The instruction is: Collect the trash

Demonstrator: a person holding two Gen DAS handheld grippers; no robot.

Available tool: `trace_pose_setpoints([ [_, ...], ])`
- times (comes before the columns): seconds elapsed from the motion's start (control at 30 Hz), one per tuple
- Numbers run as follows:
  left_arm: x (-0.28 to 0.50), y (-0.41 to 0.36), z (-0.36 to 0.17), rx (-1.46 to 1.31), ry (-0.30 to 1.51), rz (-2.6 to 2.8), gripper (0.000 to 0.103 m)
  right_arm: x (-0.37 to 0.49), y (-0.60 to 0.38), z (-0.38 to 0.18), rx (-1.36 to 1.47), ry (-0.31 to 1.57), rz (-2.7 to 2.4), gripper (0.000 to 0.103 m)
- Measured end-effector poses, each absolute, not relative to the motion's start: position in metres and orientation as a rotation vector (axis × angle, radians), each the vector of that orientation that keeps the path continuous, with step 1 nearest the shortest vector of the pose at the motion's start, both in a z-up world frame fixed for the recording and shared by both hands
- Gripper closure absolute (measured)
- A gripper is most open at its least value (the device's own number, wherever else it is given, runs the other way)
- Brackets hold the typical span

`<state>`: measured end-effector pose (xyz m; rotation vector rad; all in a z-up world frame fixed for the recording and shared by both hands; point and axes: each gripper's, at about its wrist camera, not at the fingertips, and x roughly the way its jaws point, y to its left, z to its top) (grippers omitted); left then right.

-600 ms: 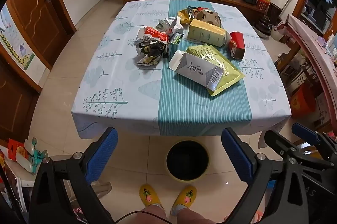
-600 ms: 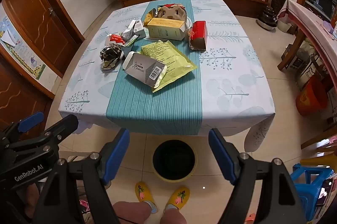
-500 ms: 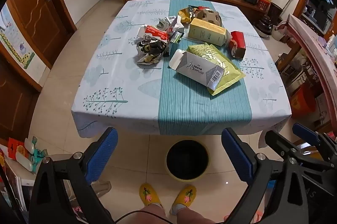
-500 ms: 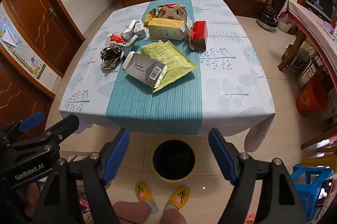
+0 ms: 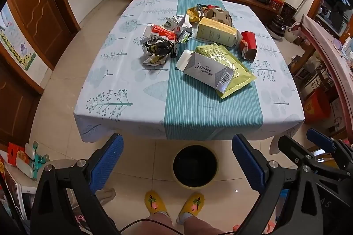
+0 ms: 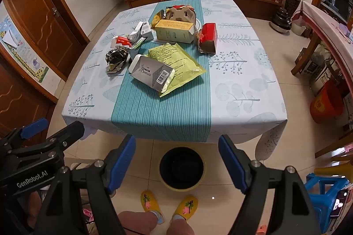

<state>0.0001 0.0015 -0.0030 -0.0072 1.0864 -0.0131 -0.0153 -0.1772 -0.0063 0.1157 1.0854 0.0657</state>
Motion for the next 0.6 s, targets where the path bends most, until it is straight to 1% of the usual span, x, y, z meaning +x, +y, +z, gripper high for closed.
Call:
trace_pose_setpoints([
  [0.6,-0.0012,0.0019,-0.0006,-0.007,1.089,-0.011,0.005,-0.015,-0.1792,-0.0042,0.117,1.08,0.066,0.025],
])
